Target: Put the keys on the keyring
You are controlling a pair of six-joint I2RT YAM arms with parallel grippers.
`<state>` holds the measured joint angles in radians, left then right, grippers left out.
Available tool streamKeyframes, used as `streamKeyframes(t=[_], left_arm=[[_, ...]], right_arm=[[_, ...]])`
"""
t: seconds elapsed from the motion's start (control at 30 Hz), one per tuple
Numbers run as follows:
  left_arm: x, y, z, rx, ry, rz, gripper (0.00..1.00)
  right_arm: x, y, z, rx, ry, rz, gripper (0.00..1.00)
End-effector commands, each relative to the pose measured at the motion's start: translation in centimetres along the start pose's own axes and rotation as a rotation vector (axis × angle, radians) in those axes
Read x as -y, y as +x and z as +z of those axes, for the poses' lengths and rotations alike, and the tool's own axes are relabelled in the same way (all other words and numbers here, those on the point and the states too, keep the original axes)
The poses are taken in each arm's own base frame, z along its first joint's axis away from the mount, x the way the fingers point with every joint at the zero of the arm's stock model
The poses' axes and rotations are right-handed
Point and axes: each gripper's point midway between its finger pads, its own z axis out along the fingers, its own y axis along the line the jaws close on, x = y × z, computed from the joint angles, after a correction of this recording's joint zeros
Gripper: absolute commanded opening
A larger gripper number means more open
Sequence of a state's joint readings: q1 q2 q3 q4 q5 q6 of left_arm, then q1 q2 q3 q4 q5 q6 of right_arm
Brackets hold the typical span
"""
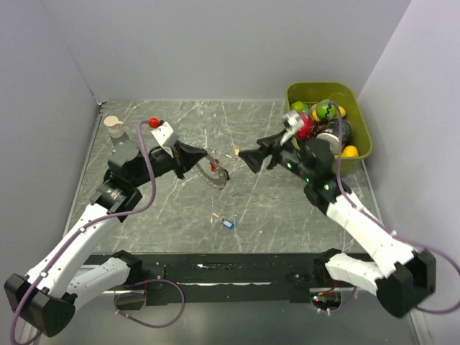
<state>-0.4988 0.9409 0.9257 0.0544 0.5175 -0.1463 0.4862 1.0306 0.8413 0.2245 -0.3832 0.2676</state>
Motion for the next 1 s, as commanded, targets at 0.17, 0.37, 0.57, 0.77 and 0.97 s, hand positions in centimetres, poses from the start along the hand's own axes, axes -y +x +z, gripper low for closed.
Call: streamKeyframes(t=[0.17, 0.37, 0.57, 0.77, 0.97], left_arm=[[-6.5, -1.3, -3.0, -0.013, -0.266, -0.018, 0.01], [-9.9, -1.6, -5.3, -0.002, -0.428, -0.032, 0.01], [-9.4, -0.8, -5.6, 0.001, -0.391, -0.053, 0.01], [-8.4, -0.1, -5.5, 0.000, -0.337, -0.057, 0.01], [-7.5, 0.0, -5.2, 0.002, -0.286, -0.065, 0.01]], right_arm=[[2.0, 16.9, 0.9, -0.752, 0.159, 0.300, 0.99], [-0.5, 23.3, 0.1, -1.030, 0.246, 0.383, 0.96], [-3.3, 26.4, 0.6, -1.132, 0.238, 0.502, 0.76], [-3.4, 28.0, 0.4, -1.192, 0.271, 0.544, 0.61], [-3.8, 29.0, 0.5, -1.220, 0.265, 0.585, 0.51]])
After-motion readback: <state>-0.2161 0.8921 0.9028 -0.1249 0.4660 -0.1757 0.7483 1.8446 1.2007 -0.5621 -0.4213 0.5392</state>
